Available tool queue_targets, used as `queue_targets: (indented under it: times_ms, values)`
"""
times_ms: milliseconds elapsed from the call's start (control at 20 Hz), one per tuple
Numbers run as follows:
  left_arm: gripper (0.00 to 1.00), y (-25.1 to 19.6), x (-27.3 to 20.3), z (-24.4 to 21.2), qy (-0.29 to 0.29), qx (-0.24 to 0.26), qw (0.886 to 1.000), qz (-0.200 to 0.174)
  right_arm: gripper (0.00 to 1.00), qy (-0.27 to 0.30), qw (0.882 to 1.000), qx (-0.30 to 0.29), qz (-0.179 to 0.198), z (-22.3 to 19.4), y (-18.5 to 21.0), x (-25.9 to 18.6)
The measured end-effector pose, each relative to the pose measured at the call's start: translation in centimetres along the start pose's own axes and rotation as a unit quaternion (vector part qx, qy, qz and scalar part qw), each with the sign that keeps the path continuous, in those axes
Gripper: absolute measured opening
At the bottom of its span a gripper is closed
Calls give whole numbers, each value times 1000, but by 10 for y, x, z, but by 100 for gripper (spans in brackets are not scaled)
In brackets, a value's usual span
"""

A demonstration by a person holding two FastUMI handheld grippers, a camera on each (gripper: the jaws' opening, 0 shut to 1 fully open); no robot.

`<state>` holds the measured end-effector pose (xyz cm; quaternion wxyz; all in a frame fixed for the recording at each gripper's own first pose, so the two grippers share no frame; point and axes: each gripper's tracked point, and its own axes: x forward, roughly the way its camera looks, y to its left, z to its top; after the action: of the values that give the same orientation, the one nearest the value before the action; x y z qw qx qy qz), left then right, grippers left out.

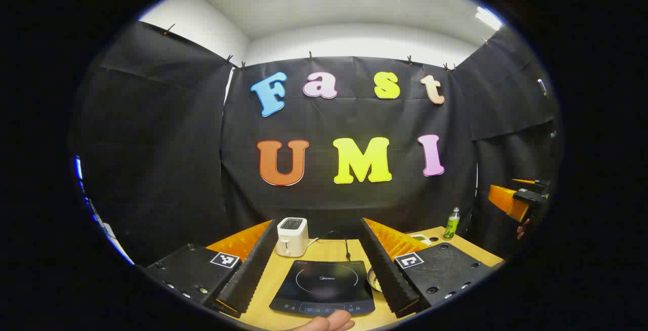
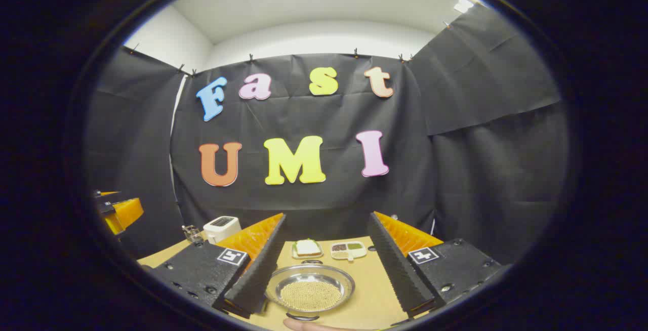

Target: First push the handle of the pot to place it horizontally, then grasp the pot with both hands and set it on the induction cooktop.

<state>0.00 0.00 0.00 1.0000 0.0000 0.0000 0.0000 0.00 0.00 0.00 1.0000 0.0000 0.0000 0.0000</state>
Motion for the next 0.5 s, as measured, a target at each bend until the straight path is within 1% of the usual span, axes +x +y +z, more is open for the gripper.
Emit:
queue_targets:
  times_ms: [150, 200, 250, 300, 350, 400, 450, 500]
  values:
    - [95, 1, -3, 0, -3, 0, 1000, 4, 96, 0, 1000, -7, 2, 2, 2, -4]
    - [95, 2, -3, -1, -2, 0, 1000, 8, 100, 2, 1000, -10, 2, 1, 2, -4]
    - [95, 2, -2, -3, 0, 0, 1000, 8, 96, 6, 1000, -12, 2, -1, 0, -5]
    - [95, 0, -3, -1, -3, 1, 1000, 5, 96, 8, 1000, -12, 3, -1, 0, -4]
    - [95, 0, -3, -2, -4, 3, 1000, 5, 96, 9, 1000, -13, 3, -3, -2, -4]
    - [95, 1, -3, -2, -4, 4, 1000, 7, 100, 11, 1000, -14, 1, -4, -4, -3]
    - [95, -1, -4, -2, -6, 6, 1000, 5, 96, 12, 1000, -14, 0, -6, -5, -1]
    - [95, -4, -4, -2, -8, 8, 1000, 2, 96, 14, 1000, -14, -1, -7, -6, 0]
